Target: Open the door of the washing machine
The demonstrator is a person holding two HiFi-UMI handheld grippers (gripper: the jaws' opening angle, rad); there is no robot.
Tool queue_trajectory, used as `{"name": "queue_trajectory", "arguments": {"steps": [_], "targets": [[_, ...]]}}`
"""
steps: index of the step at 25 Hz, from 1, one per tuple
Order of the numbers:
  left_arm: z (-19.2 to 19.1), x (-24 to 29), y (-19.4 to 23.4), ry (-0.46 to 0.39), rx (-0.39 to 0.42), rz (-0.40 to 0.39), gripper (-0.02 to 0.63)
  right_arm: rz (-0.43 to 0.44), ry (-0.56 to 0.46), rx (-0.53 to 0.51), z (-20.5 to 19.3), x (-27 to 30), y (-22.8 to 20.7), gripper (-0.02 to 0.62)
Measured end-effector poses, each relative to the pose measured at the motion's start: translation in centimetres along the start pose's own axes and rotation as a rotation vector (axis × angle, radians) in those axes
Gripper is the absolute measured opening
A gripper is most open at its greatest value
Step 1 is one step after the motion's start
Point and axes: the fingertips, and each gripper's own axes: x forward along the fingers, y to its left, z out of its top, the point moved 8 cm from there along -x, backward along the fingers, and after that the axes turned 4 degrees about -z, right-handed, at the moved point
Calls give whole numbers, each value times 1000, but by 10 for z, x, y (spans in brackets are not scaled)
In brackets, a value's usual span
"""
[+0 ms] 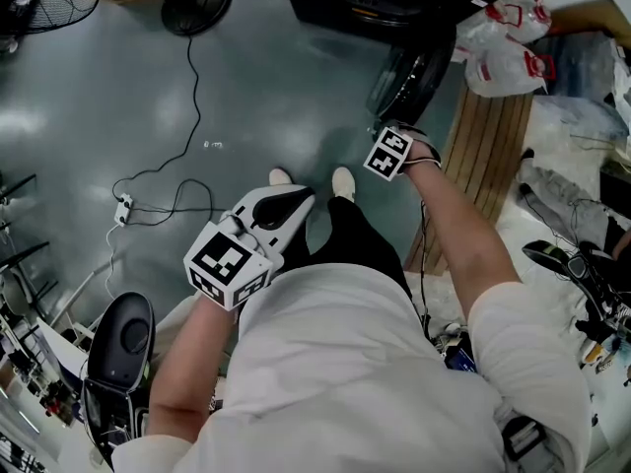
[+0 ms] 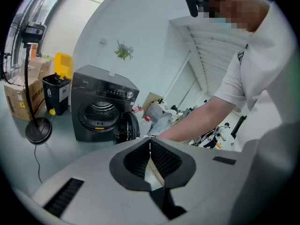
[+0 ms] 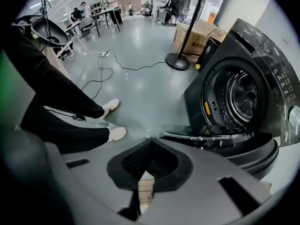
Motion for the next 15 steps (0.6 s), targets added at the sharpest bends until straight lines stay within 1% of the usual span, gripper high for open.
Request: {"name": "queue_trajectory", "arguments": {"steps": [5,8,15], "targets": [[2,0,-4,3,10,6,17,9,1,-8,-2,-1,1,8],[3,0,-6,7,19,5,17,20,-10,9,-3,-4,-2,8],[4,4,-6,18,44,1,17,53,-95,69,-4,-27,-14,8]]}}
